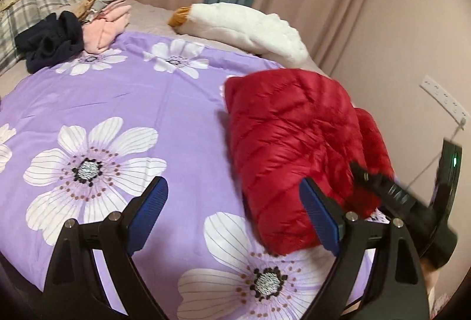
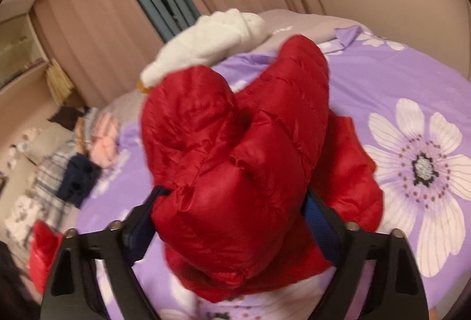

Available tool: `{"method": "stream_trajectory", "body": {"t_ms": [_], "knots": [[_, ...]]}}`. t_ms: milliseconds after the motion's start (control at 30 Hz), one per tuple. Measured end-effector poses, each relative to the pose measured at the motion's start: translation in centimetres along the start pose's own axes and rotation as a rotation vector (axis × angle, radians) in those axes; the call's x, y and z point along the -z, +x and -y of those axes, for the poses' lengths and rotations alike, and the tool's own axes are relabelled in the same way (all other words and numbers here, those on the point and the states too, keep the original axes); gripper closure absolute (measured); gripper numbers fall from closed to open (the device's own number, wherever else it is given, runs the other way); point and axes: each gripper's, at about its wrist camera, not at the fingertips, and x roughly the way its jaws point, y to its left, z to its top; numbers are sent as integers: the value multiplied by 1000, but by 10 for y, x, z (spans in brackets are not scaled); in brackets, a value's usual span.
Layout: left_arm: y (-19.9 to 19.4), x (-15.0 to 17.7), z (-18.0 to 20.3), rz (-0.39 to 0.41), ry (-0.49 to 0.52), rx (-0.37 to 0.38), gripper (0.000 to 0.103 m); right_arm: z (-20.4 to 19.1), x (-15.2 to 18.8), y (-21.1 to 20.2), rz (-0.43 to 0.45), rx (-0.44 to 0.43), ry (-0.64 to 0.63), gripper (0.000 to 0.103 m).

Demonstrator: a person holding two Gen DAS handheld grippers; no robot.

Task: Fold large clothes
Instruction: 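Move both open tools to the folded red jacket bundle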

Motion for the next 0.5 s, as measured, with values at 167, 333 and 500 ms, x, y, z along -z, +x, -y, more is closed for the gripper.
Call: {"method": "stream_trajectory", "body": {"t_ms": [167, 333, 500], "knots": [[13, -5, -5, -13, -26, -14, 13, 21, 7, -2, 18, 140, -24, 72], [19, -8, -2, -19, -55, -18, 13, 57, 10, -9, 13, 193, 40, 74], [30, -9, 1, -22, -61, -43, 12, 83, 22, 3, -21, 275, 49, 74]]}}
